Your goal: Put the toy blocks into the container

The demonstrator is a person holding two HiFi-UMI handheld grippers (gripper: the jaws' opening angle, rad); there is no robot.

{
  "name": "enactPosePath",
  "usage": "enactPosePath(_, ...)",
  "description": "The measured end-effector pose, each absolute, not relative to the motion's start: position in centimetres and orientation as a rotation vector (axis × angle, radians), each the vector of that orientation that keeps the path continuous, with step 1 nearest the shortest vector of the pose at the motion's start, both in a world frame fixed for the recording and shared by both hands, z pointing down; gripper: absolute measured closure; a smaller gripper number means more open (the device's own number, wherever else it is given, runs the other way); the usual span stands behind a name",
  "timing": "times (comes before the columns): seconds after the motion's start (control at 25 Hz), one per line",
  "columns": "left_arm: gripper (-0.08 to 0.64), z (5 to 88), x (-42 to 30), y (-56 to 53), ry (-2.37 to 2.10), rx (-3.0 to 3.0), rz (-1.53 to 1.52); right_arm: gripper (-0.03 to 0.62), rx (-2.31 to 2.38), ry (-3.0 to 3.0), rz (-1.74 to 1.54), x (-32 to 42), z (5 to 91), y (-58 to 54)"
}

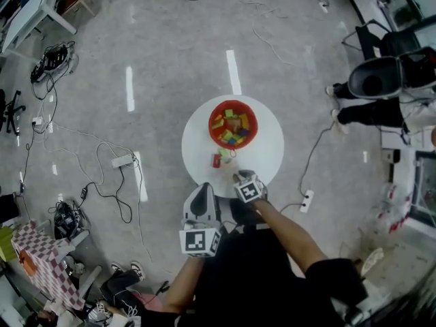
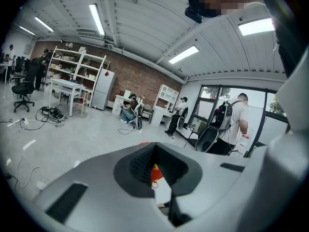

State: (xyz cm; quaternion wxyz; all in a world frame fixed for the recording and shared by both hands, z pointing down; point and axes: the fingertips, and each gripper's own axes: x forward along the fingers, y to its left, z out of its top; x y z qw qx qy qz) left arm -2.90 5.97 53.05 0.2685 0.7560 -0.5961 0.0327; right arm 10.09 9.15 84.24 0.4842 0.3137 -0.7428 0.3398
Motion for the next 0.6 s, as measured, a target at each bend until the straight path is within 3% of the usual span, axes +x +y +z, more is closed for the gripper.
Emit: enactPosePath(0.6,0.572,49.9,-3.4,5.5,-1.647,2.132,0.080,0.522,0.925,-2.217,0.617,8.3,67.5,2.2)
